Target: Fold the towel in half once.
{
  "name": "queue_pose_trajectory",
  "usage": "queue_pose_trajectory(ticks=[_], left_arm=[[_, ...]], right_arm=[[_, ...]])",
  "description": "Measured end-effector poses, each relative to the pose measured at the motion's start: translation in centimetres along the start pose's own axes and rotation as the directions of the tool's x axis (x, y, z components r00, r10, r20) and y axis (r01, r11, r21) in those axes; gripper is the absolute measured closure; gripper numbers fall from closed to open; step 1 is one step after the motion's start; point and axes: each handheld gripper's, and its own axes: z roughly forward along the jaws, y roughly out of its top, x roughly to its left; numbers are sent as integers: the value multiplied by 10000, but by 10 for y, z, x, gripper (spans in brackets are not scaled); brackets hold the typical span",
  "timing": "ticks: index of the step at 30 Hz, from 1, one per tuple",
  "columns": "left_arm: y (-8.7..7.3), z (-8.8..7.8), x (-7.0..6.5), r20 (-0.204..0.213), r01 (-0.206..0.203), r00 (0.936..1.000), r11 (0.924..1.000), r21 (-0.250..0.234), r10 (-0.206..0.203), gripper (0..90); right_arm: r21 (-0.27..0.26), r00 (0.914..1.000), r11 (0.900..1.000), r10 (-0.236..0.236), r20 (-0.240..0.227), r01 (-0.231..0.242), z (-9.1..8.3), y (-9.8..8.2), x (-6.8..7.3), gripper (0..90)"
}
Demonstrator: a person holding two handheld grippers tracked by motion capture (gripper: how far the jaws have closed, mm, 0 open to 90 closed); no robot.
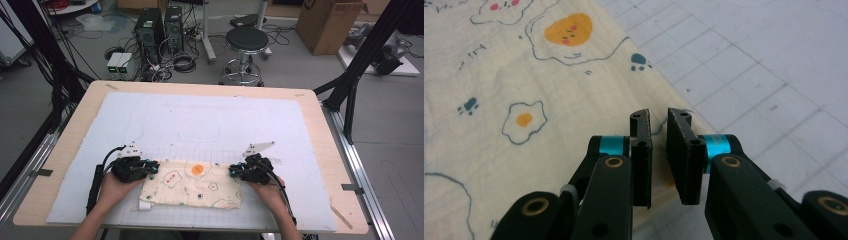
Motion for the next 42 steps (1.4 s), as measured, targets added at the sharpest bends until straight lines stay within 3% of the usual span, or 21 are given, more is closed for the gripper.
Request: queue_pose_trajectory(ticks=[5, 9, 13, 20, 30, 38, 42], left_arm=[[2, -2, -2, -183, -113, 9998, 9999, -38, 112, 792], [5, -7, -6, -161, -55, 9999, 9976, -686, 44, 792], [4, -3, -3, -223, -48, 9997, 9991, -417, 39, 792], [2, -1, -1, -237, -89, 9997, 10000, -6, 89, 792], [1, -1, -2, -271, -230, 9994, 9997, 48, 231, 796], [2, -7, -3, -233, -308, 9993, 9993, -232, 303, 766], [3, -11, -2, -126, -141, 9998, 9978, -640, 133, 718]], right_arm=[[-74, 9999, 10000, -22, 137, 23, -5, -3, -2, 795], [-479, 9998, 9987, -175, 116, 181, -8, 4, 4, 782], [-570, 9995, 9979, -309, -40, 306, -3, 10, 7, 777], [30, 9994, 9995, -311, -116, 311, 7, 7, 5, 767], [-27, 10000, 10000, -87, -18, 87, 0, -1, 2, 765], [-276, 9998, 9995, 165, -125, -168, -9, -7, 1, 703], [-997, 9998, 9949, 142, -131, -155, -16, -4, 5, 602]])
